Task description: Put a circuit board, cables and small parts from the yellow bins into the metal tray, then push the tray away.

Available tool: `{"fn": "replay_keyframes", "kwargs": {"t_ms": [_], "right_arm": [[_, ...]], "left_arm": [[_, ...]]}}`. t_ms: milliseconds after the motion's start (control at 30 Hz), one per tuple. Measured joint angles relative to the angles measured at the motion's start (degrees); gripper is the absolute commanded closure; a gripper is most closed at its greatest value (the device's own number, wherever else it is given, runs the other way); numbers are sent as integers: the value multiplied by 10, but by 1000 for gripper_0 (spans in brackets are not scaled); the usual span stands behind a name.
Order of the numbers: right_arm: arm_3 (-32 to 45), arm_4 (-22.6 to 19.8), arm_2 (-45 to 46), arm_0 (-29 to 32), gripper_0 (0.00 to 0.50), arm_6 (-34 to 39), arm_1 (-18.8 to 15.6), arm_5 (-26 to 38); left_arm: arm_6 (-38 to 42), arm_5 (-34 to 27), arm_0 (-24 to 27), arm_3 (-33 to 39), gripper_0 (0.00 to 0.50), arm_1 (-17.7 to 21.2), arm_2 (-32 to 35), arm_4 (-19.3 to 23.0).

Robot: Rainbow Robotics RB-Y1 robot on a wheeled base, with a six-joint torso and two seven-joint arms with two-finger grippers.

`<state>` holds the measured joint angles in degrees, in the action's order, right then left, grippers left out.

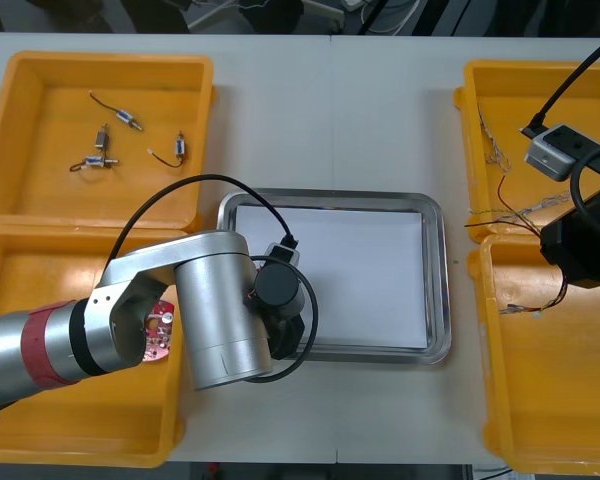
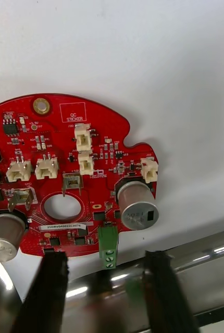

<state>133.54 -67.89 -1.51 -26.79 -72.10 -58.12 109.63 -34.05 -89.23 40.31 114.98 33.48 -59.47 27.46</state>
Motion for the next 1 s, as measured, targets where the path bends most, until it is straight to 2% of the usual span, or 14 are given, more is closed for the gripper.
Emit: {"fn": "replay_keyframes", "kwargs": {"t_ms": [467,800,1000], "right_arm": [[0,0,0,0,500,0,0,0],[0,0,-20,-9,500,0,0,-13],[8,27,-83,-42,500,-14,16,-29]], "left_arm": [[30,-1,3,16,0,0,13,5],[30,-79,3,77,0,13,107,51],[30,-126,3,98,0,35,175,90]]}}
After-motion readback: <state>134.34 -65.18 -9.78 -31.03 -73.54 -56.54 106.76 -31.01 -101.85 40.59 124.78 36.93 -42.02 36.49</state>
